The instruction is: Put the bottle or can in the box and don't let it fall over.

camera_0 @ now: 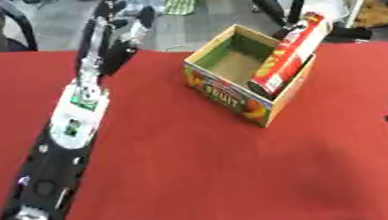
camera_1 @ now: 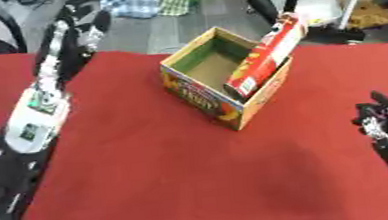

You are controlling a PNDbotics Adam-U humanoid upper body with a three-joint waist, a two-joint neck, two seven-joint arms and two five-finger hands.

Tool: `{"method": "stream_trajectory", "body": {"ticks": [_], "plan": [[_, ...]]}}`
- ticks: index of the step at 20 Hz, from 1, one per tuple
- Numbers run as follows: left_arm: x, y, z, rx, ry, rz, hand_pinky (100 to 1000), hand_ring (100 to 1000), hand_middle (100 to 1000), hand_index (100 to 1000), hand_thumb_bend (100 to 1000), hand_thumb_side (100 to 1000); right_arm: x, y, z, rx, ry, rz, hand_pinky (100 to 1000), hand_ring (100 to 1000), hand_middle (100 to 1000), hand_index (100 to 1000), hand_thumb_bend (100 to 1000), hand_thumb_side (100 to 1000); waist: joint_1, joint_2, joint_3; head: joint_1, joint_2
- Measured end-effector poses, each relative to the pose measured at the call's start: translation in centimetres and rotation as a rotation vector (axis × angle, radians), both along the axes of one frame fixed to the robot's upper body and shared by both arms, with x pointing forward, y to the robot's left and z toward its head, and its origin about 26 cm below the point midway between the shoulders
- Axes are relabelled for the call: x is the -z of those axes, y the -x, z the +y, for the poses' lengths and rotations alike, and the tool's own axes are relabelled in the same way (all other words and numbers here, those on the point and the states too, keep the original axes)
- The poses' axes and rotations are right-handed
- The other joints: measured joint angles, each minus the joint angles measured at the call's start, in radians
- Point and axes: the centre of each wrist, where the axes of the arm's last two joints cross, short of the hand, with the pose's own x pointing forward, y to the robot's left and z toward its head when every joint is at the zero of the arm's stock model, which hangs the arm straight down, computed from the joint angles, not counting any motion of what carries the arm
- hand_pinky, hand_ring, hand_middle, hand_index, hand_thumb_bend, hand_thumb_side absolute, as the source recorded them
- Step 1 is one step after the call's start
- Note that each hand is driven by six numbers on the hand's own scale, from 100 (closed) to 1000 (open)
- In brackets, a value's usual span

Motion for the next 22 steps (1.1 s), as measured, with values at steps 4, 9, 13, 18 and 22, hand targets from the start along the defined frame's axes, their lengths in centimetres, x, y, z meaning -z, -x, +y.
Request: {"method": "stream_trajectory", "body": {"ticks": [4,9,13,18,22], "plan": [[3.1,4.1,3.3,-0.077,0.072,0.060,834,922,915,949,427,788,-0.2,0.0,-0.1,0.004,-0.034,-0.012,775,758,820,1000,100,844,0.004,0.000,0.027,-0.008,0.013],[6.1,6.0,2.9,-0.105,0.189,0.113,828,918,911,940,403,793,-0.4,0.0,-0.1,0.001,-0.073,-0.018,771,753,818,1000,100,840,0.004,0.000,0.037,-0.005,0.046],[7.5,6.4,2.1,-0.102,0.243,0.145,825,913,907,934,394,789,-0.4,0.1,-0.2,0.006,-0.078,-0.017,769,750,816,1000,100,839,0.004,-0.001,0.040,-0.003,0.068],[7.9,6.3,2.0,-0.097,0.255,0.155,824,911,904,930,398,783,-0.1,0.2,-0.2,0.015,-0.080,-0.011,768,749,815,1000,100,837,0.004,-0.001,0.028,-0.002,0.075],[8.0,6.3,2.0,-0.099,0.258,0.157,823,910,904,929,394,782,-0.1,0.2,-0.2,0.018,-0.081,-0.009,768,748,814,1000,100,834,0.004,-0.003,0.027,-0.002,0.075]]}}
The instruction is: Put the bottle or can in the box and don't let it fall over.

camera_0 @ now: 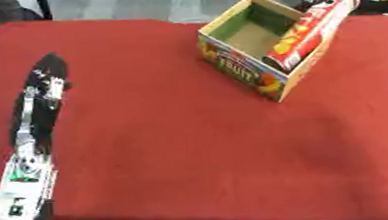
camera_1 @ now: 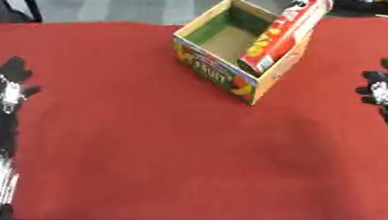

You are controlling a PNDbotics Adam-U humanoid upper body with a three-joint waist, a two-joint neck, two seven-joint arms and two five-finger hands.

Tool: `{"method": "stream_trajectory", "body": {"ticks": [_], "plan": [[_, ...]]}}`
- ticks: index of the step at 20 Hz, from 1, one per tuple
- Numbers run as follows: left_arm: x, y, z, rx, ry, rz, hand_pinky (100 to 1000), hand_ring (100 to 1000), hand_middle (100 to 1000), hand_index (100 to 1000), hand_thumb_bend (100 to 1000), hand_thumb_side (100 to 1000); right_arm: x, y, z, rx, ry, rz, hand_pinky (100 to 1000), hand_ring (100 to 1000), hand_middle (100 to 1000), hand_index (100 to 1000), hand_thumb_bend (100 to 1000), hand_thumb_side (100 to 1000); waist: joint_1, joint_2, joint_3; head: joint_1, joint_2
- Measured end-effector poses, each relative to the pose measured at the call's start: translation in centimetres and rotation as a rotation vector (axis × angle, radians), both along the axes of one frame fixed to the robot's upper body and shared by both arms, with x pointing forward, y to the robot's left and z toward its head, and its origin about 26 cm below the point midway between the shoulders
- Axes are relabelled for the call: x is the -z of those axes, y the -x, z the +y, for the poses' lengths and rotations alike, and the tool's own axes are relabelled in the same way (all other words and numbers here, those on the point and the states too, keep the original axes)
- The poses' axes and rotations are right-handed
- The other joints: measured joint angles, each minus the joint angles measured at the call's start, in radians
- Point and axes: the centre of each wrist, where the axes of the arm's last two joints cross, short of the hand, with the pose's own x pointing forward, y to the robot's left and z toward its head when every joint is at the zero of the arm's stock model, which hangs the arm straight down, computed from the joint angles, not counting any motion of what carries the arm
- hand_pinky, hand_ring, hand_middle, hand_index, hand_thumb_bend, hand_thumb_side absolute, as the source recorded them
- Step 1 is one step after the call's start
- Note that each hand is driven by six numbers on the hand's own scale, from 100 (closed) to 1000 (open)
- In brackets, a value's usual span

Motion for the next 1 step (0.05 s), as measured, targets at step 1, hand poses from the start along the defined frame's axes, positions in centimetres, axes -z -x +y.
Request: {"method": "stream_trajectory", "body": {"ticks": [1], "plan": [[0.06,-0.01,0.01,0.000,0.001,0.002,823,909,904,929,395,782,0.00,0.00,-0.01,0.001,0.000,0.000,768,748,814,1000,100,835,0.000,0.000,-0.001,-0.001,0.000]]}}
